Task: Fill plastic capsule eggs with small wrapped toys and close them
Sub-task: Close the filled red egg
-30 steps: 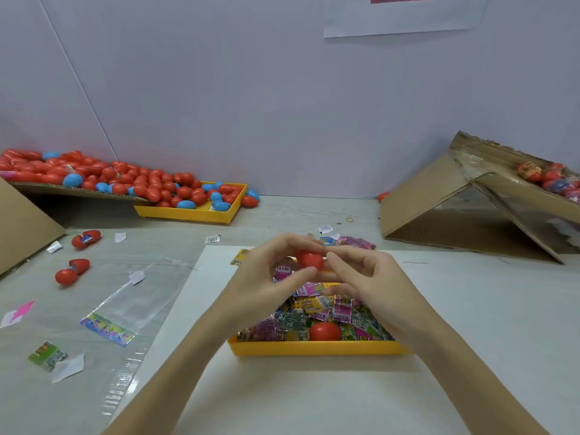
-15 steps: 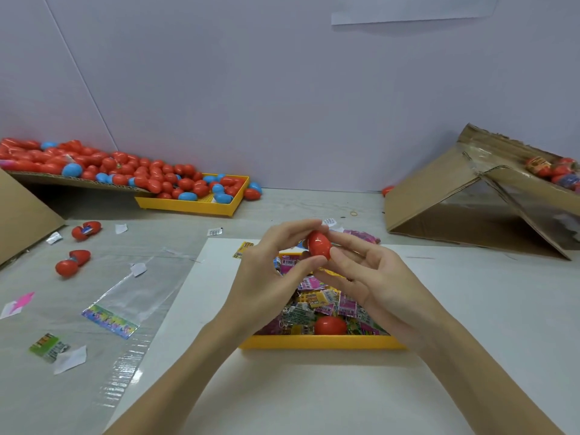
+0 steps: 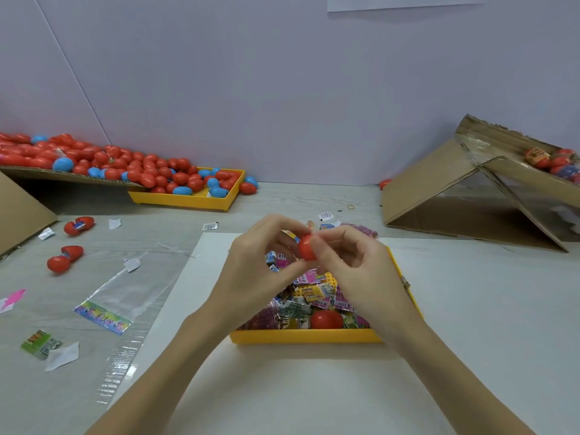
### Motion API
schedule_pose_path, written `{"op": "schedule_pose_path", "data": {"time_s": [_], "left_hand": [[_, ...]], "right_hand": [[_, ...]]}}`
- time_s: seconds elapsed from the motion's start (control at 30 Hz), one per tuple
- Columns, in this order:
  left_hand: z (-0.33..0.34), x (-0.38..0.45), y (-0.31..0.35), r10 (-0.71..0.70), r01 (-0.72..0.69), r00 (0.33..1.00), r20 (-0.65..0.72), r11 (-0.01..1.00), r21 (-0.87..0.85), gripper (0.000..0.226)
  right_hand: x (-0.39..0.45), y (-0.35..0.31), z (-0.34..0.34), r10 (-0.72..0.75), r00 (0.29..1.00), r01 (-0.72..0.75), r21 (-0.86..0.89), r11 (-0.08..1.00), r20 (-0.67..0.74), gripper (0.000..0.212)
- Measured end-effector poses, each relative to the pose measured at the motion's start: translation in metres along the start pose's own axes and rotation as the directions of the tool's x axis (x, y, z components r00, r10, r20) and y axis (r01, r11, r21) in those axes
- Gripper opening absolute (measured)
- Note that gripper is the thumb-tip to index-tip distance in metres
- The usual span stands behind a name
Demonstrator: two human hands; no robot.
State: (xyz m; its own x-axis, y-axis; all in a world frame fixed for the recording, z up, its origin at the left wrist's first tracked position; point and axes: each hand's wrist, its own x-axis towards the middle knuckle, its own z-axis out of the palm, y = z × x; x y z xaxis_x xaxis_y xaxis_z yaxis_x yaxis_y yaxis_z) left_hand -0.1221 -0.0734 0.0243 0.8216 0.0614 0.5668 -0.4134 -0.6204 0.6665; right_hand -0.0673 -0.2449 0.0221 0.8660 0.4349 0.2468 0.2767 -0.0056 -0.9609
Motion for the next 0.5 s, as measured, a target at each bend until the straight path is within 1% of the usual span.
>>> {"op": "schedule_pose_path", "data": {"time_s": [0.03, 0.07, 0.1, 0.13, 0.17, 0.2, 0.27, 0.3, 0.33, 0.37, 0.43, 0.5], "left_hand": [[0.0, 0.0, -0.001, -0.042, 0.041, 0.999, -0.034, 0.999, -0.018, 0.041], [-0.002, 0.001, -0.002, -0.101, 0.096, 0.993, -0.058, 0.992, -0.082, 0.038], [-0.004, 0.002, -0.002, -0.173, 0.157, 0.982, -0.07, 0.968, -0.194, 0.035], [-0.007, 0.003, -0.003, -0.246, 0.211, 0.966, -0.073, 0.924, -0.319, 0.034], [-0.011, 0.005, -0.003, -0.313, 0.255, 0.947, -0.072, 0.869, -0.425, 0.033], [-0.013, 0.006, -0.004, -0.367, 0.287, 0.928, -0.065, 0.815, -0.503, 0.032], [-0.017, 0.008, -0.005, -0.446, 0.33, 0.894, -0.04, 0.716, -0.615, 0.028], [-0.018, 0.009, -0.005, -0.478, 0.346, 0.878, -0.028, 0.674, -0.652, 0.031], [-0.019, 0.009, -0.005, -0.502, 0.361, 0.864, -0.02, 0.648, -0.671, 0.036], [-0.019, 0.009, -0.005, -0.52, 0.375, 0.854, -0.017, 0.638, -0.673, 0.041], [-0.018, 0.009, -0.006, -0.539, 0.4, 0.842, -0.019, 0.646, -0.65, 0.047], [-0.016, 0.008, -0.007, -0.547, 0.424, 0.837, -0.006, 0.656, -0.625, 0.05]], "right_hand": [[0.0, 0.001, 0.001, -0.021, 1.0, 0.021, -0.05, 0.999, 0.014, 0.035], [0.0, 0.002, 0.001, -0.056, 0.998, 0.056, -0.145, 0.988, 0.003, 0.035], [0.002, 0.005, -0.001, -0.109, 0.994, 0.098, -0.291, 0.952, -0.022, 0.03], [0.004, 0.009, -0.003, -0.165, 0.986, 0.133, -0.462, 0.877, -0.029, 0.022], [0.006, 0.011, -0.005, -0.192, 0.981, 0.151, -0.611, 0.777, -0.001, 0.016], [0.007, 0.013, -0.006, -0.172, 0.984, 0.152, -0.726, 0.67, 0.046, 0.015], [0.01, 0.017, -0.003, -0.067, 0.993, 0.115, -0.877, 0.467, 0.094, 0.027], [0.011, 0.018, -0.001, -0.015, 0.996, 0.086, -0.909, 0.408, 0.088, 0.034], [0.013, 0.019, 0.0, 0.026, 0.997, 0.06, -0.915, 0.398, 0.076, 0.039], [0.014, 0.019, 0.0, 0.049, 0.996, 0.041, -0.901, 0.432, 0.069, 0.039], [0.015, 0.021, -0.001, 0.048, 0.997, 0.021, -0.829, 0.559, 0.057, 0.031], [0.014, 0.021, -0.003, 0.032, 0.998, 0.02, -0.777, 0.629, 0.052, 0.021]]}}
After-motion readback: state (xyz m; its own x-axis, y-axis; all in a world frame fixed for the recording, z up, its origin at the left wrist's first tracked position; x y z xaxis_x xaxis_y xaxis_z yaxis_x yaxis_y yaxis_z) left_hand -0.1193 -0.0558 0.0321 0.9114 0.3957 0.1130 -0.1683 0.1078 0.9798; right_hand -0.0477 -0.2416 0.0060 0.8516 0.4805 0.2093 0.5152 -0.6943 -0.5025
